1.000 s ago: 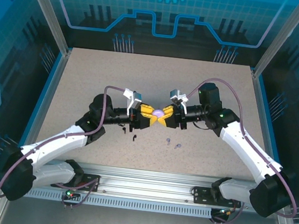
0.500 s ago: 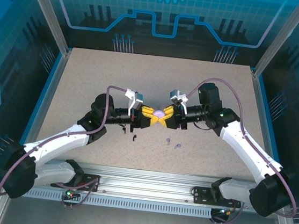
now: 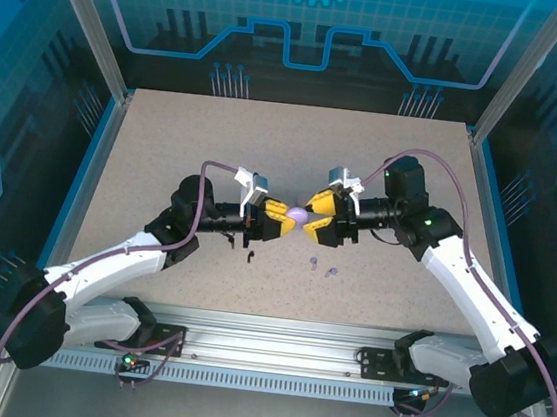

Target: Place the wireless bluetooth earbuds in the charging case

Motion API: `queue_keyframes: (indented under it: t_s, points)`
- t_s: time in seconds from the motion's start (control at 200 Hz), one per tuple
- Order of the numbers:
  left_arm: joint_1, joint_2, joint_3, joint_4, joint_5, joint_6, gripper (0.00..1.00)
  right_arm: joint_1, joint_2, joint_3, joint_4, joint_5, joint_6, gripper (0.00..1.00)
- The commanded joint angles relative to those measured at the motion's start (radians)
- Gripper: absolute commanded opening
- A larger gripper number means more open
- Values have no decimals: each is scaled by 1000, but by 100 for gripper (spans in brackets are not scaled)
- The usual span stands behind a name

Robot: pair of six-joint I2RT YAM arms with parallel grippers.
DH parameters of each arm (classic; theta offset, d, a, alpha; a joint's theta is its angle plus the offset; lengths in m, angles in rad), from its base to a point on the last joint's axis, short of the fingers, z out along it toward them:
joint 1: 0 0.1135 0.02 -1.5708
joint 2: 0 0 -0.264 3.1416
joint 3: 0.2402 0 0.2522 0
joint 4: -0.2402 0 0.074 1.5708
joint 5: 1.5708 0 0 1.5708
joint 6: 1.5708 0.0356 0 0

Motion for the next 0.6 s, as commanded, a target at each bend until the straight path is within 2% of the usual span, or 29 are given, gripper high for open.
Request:
queue_keyframes:
  t_s: [0.0, 0.17, 0.285, 0.51, 0.595]
  points:
    - [-8, -20, 7, 5, 0, 33, 14, -7, 7, 14, -37, -40, -17, 58]
    - [-10, -17, 8, 15, 1, 28, 14, 13, 48, 23, -37, -39, -22, 56]
    - [-12, -18, 8, 16, 1, 29, 14, 19, 65, 25, -32, -39, -17, 51]
    - [-14, -18, 9, 11, 1, 33, 14, 19, 63, 34, -32, -39, -11, 28]
    - [-14, -18, 5, 11, 5, 34, 17, 19, 64, 36, -36, -38, -12, 24]
